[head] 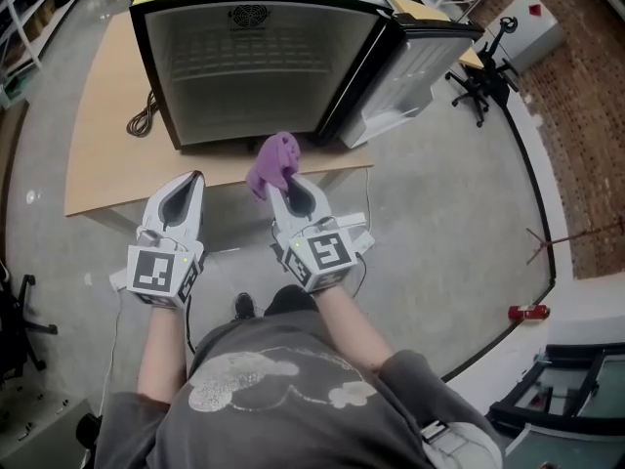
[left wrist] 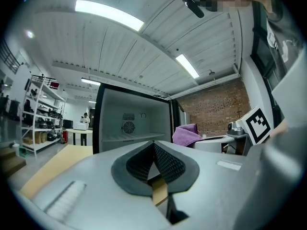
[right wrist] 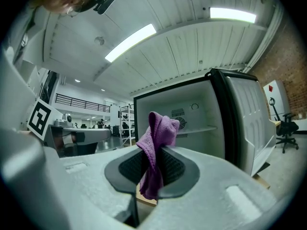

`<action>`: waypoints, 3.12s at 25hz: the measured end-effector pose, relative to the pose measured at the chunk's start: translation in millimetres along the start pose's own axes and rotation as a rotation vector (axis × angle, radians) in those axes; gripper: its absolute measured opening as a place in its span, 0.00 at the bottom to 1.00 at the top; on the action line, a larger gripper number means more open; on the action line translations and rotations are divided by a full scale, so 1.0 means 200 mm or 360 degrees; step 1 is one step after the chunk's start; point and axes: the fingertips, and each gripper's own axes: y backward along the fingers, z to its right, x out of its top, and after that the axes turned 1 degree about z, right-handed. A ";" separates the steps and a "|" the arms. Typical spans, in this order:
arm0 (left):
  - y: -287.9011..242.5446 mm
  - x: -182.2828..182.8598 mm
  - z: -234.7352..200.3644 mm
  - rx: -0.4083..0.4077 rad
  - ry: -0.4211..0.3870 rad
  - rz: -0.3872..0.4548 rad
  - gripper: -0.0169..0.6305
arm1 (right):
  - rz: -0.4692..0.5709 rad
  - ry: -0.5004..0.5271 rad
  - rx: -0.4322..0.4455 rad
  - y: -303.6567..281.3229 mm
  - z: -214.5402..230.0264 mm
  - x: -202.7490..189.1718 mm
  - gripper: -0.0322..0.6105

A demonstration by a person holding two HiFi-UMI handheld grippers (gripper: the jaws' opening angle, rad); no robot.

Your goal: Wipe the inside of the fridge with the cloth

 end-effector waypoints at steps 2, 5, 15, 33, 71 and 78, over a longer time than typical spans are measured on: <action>-0.04 0.00 -0.02 -0.0005 -0.0011 -0.0005 0.05 | 0.0003 0.0004 0.0020 -0.05 0.00 0.00 0.11; -0.10 -0.02 -0.06 0.0017 -0.0011 -0.0021 0.05 | 0.0012 0.0017 0.0065 -0.12 0.02 0.01 0.11; -0.40 0.01 -0.18 0.0202 -0.0069 -0.0052 0.05 | 0.0040 -0.0010 0.0304 -0.43 0.17 0.07 0.11; -0.58 0.16 -0.55 0.0553 -0.0116 -0.0017 0.05 | 0.0062 0.0080 0.0541 -0.94 0.09 0.27 0.11; -0.39 0.24 -0.83 0.0557 -0.0122 0.0052 0.05 | 0.0034 0.0226 0.0747 -1.29 -0.38 0.39 0.11; -0.37 0.18 -0.78 0.0576 -0.0084 0.0032 0.05 | -0.0006 0.0174 0.0861 -1.13 -0.45 0.34 0.11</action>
